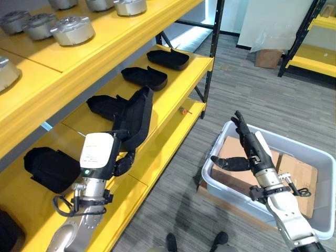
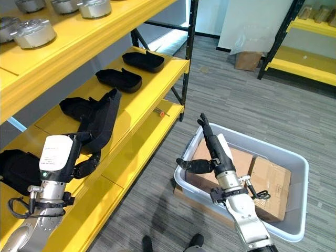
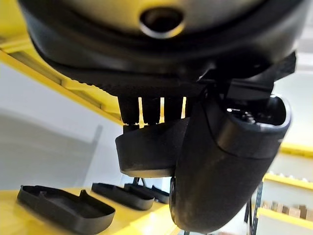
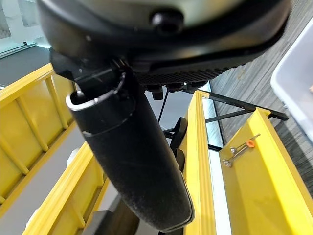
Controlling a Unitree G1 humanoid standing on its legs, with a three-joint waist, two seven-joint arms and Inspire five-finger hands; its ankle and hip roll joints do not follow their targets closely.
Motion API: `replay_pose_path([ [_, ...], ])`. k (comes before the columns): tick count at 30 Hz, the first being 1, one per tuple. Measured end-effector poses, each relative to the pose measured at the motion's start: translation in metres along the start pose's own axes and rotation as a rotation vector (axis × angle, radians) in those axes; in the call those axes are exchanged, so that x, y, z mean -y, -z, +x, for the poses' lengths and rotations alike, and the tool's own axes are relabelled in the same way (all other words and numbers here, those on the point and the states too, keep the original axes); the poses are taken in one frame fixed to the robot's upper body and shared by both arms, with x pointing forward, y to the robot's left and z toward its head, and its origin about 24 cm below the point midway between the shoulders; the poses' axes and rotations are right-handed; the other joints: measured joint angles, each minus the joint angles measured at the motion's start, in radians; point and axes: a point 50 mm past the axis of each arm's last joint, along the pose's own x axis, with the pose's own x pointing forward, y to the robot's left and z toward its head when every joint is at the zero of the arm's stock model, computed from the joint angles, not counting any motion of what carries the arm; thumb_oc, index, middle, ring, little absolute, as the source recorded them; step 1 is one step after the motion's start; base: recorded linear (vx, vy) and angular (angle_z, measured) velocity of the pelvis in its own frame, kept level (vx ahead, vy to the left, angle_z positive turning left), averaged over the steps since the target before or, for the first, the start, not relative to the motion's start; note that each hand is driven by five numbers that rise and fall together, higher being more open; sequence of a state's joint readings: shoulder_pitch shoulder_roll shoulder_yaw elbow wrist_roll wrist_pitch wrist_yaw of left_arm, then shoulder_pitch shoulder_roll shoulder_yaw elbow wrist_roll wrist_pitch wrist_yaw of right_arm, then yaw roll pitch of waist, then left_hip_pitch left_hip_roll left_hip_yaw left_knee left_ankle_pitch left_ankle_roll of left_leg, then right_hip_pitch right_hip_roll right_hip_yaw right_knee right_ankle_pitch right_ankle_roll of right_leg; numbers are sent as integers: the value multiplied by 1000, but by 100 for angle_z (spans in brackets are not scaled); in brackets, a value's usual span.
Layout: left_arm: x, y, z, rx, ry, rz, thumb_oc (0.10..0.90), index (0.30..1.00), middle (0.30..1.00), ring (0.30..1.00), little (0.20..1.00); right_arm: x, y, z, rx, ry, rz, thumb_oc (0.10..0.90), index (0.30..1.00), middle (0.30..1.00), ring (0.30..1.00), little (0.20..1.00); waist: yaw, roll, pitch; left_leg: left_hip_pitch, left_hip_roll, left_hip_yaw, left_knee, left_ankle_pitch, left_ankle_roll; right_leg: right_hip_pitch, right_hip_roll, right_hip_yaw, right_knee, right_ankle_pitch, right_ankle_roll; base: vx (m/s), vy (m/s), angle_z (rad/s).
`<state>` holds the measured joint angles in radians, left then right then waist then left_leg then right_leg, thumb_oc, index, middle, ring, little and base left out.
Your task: Move parts from the plastic box to the shelf.
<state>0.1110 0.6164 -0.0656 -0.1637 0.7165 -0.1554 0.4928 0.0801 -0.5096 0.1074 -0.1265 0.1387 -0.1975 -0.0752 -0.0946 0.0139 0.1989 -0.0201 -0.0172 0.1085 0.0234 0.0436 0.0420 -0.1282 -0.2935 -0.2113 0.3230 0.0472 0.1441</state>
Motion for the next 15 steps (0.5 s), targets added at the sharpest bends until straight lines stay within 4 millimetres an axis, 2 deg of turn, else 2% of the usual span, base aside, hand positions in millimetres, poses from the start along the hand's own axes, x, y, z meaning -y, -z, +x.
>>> replay_pose_path([
  [1,-2,0,2,17,1,9,400,300,300,300,300,-3,2,-1,-11,-9,8,900,1000,1000,1000,1000,10,-18,-2,15,0,-3,-20,6,4,-23,26,109,28,-39,40,-165,-80,34],
  [2,-3,2,2,23,6,18,400,300,300,300,300,-7,2,0,-10,-20,17,900,1000,1000,1000,1000,37,-34,-2,19,2,-2,-22,16,6,-25,39,146,74,-75,58,-143,-81,17],
  [3,-2,1,3,29,10,14,400,300,300,300,300,-9,3,-2,-13,-10,31,900,1000,1000,1000,1000,33,-42,-4,17,2,-26,-7,14,7,-25,68,208,190,-135,53,-77,-98,51],
  [4,-2,-2,1,39,8,3,400,300,300,300,300,-9,3,-3,-14,-7,37,900,1000,1000,1000,1000,23,-37,-8,19,0,-61,-8,7,10,-5,101,206,251,-170,32,-87,-106,67],
  [5,-5,-3,1,47,-2,0,400,300,300,300,300,-8,0,-1,0,-13,29,900,1000,1000,1000,1000,47,-42,-14,13,3,-64,-17,12,6,25,97,175,209,-194,5,-115,-182,51],
  [6,-8,-3,0,41,-16,-9,400,300,300,300,300,-8,-6,2,30,-12,30,900,1000,1000,1000,1000,77,-36,-18,-12,5,-74,-21,37,-10,50,104,192,134,-235,-9,-222,-296,31],
  [8,-12,0,0,20,-38,-23,400,300,300,300,300,-9,-11,5,59,-18,34,900,1000,1000,1000,1000,83,-44,-30,-37,2,-98,-53,65,-40,88,119,182,9,-285,-19,-167,-259,46],
  [9,-9,-1,0,-2,-51,-45,400,300,300,300,300,-7,-13,7,68,-18,20,900,1000,1000,1000,1000,83,-12,-34,-58,34,-112,-62,96,-52,78,144,155,-9,-263,-30,-177,-240,42],
  [10,-10,-1,-2,-16,-63,-53,400,300,300,300,300,-7,-12,7,67,-13,26,900,1000,1000,1000,1000,98,1,-40,-82,63,-114,-69,75,-82,73,176,143,-79,-243,-59,-154,-242,11],
  [11,-11,0,-5,-24,-62,-47,400,300,300,300,300,-9,-12,8,67,-18,31,900,1000,1000,1000,1000,121,1,-40,-84,85,-117,-70,48,-92,70,194,138,-92,-230,-71,-188,-290,-35],
  [12,-11,6,-11,-61,-57,-40,400,300,300,300,300,-14,-16,13,86,-55,21,900,1000,1000,1000,1000,138,11,-41,-89,132,-111,-57,106,-115,70,235,132,-107,-202,-90,-167,-300,-49],
  [13,-7,7,-19,-86,-33,-54,400,300,300,300,300,-16,-17,11,92,-68,20,900,1000,1000,1000,1000,147,-3,-58,-91,151,-116,-75,63,-105,51,249,118,-90,-205,-98,-253,-343,-34],
  [15,-4,7,-25,-112,-19,-83,400,300,300,300,300,-12,-20,11,102,-71,0,900,1000,1000,1000,1000,142,6,-59,-102,165,-128,-77,102,-113,49,277,100,-81,-206,-110,-151,-174,11],
])
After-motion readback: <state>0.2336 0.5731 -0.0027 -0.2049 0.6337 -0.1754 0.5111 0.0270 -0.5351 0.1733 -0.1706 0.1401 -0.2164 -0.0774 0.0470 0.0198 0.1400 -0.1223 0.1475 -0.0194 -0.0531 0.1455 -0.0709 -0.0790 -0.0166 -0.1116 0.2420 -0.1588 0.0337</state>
